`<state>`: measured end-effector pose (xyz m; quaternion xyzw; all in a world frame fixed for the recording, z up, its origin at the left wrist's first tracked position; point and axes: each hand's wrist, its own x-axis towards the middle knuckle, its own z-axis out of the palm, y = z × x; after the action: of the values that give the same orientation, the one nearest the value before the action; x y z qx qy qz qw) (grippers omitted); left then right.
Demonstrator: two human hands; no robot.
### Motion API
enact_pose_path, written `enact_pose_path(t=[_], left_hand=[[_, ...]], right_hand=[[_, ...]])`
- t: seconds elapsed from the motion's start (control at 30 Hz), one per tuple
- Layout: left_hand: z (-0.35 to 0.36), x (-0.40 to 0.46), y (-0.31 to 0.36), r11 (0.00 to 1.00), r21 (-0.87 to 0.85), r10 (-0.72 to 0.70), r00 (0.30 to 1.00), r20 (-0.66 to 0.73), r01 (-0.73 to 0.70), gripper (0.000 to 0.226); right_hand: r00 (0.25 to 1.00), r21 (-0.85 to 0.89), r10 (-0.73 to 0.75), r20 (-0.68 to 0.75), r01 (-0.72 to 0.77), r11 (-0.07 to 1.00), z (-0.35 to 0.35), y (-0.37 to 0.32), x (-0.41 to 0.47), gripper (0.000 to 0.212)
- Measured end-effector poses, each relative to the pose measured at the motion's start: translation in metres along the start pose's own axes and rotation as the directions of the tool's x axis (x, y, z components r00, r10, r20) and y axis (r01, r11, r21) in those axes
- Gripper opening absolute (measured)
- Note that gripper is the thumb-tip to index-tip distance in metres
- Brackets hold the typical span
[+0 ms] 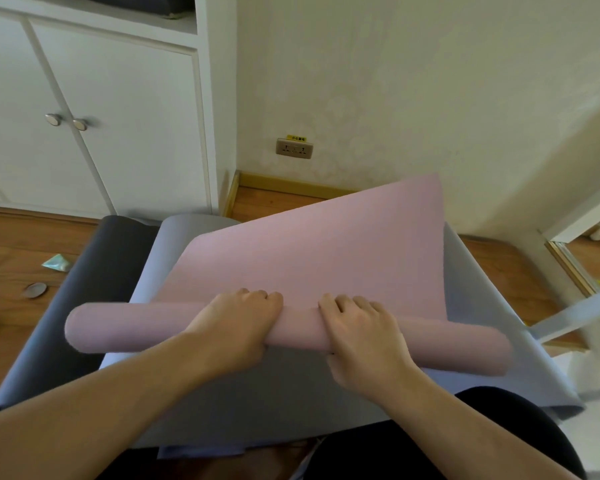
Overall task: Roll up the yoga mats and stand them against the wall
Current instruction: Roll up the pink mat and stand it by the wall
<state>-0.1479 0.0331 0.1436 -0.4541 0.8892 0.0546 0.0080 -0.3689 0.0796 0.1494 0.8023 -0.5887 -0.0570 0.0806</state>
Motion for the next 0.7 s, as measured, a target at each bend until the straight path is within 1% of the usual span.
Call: enact_pose_path(t=[0.07,0.1,0.13,0.2,0.27,0.33,0.43,0.5,0.53,0.57,0.63,0.7], left_hand=[[-0.003,0.001,-0.004,0.995,-0.095,-0.036,0.999,0.031,0.039,0.029],[-0.001,0.001,-0.005,0.993,-0.111,-0.028,0.999,0.035,0.032,0.03],[0.0,-0.001,-0.005,0.995,-0.1,-0.015,1.0,0.005,0.015,0.031],[0.007,-0.002,-0.004,0.999,0.009,0.047,0.992,-0.115,-0.047,0.036],[0.009,-0.002,-0.001,0.994,0.095,0.061,0.986,-0.157,-0.046,0.042],[0.005,0.0,-0.001,0.993,0.113,0.055,0.992,-0.117,-0.041,0.039],[-0.003,0.003,-0.006,0.999,-0.043,-0.021,1.0,0.015,0.022,0.035],[-0.004,0.003,-0.01,0.993,-0.102,-0.049,0.998,0.044,0.054,0.037],[-0.002,0.002,-0.01,0.995,-0.094,-0.041,0.999,0.032,0.043,0.037],[0.001,0.001,-0.009,0.998,-0.062,-0.025,1.0,-0.008,0.024,0.038],[0.009,0.0,-0.006,0.998,0.056,0.048,0.991,-0.128,-0.041,0.043],[0.01,0.0,-0.003,0.988,0.145,0.08,0.985,-0.154,-0.058,0.05]], right_hand=[[1.0,-0.023,0.007,-0.022,-0.008,1.0,0.0,0.001,0.002,0.066],[1.0,-0.038,0.008,-0.017,-0.009,0.999,0.0,0.002,0.003,0.065],[1.0,-0.046,0.009,-0.001,-0.009,0.999,-0.001,0.002,0.004,0.063],[0.999,-0.034,-0.002,0.043,0.003,0.999,-0.004,0.004,0.005,0.055],[0.999,0.005,0.003,0.032,-0.003,1.0,-0.002,0.006,0.004,0.048],[1.0,0.015,0.009,0.01,-0.009,1.0,-0.003,0.006,0.001,0.054],[0.998,0.011,0.055,-0.041,-0.055,0.998,-0.001,0.003,0.002,0.065],[0.997,-0.017,0.06,-0.038,-0.061,0.998,-0.002,0.001,0.004,0.067],[0.998,-0.033,0.056,-0.027,-0.057,0.998,-0.003,0.002,0.005,0.067],[0.999,-0.047,0.048,-0.012,-0.049,0.998,-0.002,0.003,0.006,0.064],[0.999,-0.036,0.04,0.023,-0.039,0.999,0.0,0.005,0.007,0.055],[0.999,0.002,0.047,-0.004,-0.047,0.999,0.003,0.007,0.005,0.051]])
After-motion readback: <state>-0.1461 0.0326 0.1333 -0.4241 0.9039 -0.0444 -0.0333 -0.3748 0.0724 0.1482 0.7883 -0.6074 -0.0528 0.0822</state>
